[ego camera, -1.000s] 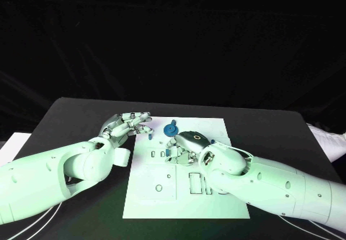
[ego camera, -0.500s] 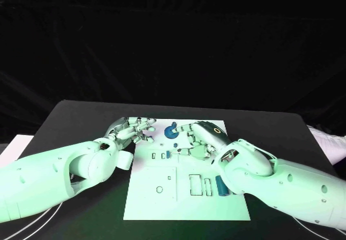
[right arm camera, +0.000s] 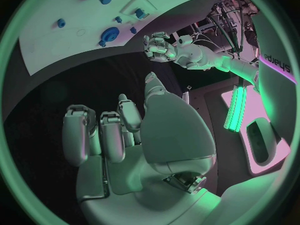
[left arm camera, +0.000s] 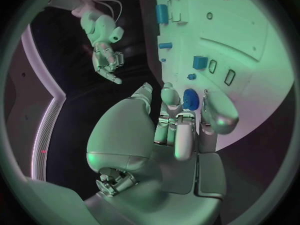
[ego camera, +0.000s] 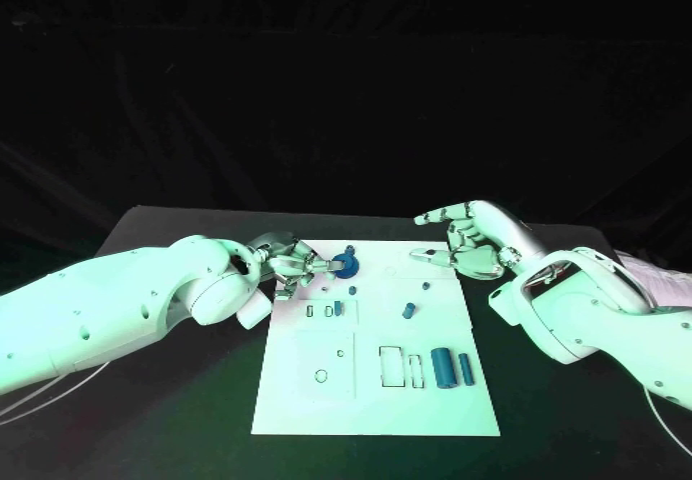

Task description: Assemble the parts on the task board

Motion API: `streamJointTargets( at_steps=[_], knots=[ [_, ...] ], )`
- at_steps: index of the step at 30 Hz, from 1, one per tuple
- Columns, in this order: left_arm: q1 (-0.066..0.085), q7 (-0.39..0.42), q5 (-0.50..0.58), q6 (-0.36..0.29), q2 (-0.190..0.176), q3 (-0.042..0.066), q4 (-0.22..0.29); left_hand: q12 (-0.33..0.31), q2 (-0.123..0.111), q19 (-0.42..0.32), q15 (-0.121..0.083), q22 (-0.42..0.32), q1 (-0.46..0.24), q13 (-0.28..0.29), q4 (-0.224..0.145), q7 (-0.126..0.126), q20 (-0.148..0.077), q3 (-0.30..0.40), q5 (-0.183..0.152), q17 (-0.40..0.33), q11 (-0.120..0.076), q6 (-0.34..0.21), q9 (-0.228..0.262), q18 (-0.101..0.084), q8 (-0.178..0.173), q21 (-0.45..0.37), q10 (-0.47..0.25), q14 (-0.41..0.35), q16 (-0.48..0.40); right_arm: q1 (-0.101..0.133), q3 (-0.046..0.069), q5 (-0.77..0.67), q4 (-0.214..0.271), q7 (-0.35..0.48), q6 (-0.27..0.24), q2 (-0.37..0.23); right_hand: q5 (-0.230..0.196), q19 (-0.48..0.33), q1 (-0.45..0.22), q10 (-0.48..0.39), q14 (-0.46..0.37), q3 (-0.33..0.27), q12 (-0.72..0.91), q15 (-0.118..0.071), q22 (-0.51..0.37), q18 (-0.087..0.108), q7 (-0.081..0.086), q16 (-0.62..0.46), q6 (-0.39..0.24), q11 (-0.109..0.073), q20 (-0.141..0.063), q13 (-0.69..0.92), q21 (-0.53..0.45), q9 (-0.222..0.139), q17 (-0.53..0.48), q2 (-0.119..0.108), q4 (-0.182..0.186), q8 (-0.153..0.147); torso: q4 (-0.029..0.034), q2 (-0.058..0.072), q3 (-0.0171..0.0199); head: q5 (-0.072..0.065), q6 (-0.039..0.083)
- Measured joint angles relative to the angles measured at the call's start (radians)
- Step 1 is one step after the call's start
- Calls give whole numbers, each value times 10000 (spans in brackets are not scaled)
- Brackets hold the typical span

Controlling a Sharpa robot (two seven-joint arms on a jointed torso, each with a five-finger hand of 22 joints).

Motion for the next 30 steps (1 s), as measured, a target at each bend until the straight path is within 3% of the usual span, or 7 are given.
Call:
streamJointTargets(
  at_steps=[3,8,11,18,30],
  knots=[
    [201,-963,-999,540,297,-2,-261,663,185,33,-105,674,-249,670,118,-134,-35,-458,-192,-1,-74,-158,541,-157,654,504,44,-4,0,34,0,402,-99,6,58,-103,0,0,0,0,0,0,0,0,-26,0,0,-23,0,0,0,-14,0,0,0,0,0,0,-60,-39,43,62,-42],
    [383,-2133,-2411,1223,767,-10,-667,1469,405,63,-185,1438,-346,1533,153,-262,-142,-1176,-329,-1,-233,-666,1789,-158,1926,1044,279,4,0,60,0,827,-255,0,181,-201,0,-37,0,-36,0,0,0,0,-56,0,2,-56,69,-35,36,-25,0,13,0,0,0,0,-147,-68,93,116,-80],
    [433,-2504,-2879,1512,1029,-17,-844,1646,498,63,-234,1657,-400,1729,167,-295,-142,-1409,-500,-2,-273,-806,2168,-313,2254,1194,318,8,0,67,0,956,-315,-21,242,-213,0,-37,0,-36,0,0,0,0,-59,0,1,-56,69,-35,36,-27,1,12,0,0,0,0,-172,-76,110,125,-100],
    [507,-2992,-3621,2140,1594,-59,-1321,1915,643,63,-246,2058,-544,2059,165,-353,-142,-1848,-649,-2,-304,-968,2747,-313,2689,1455,491,-4,0,74,-1,1133,-392,-87,377,-194,39,-37,39,-35,0,0,-43,-1,-128,0,1,-116,69,-35,36,-74,-43,22,-1,40,0,0,-173,-76,118,147,-149],
    [543,-3359,-4193,3225,2126,-195,-1795,1992,643,49,-246,2247,-545,2204,164,-353,-155,-2073,-649,-3,-335,-1038,3024,-312,2826,1578,523,-4,0,76,-2,1215,-466,-219,563,-164,104,-75,39,-72,0,-1,-84,-1,-197,0,-31,-171,101,-72,-3,-111,-91,24,7,40,0,0,-182,-68,81,158,-262]
  ],
)
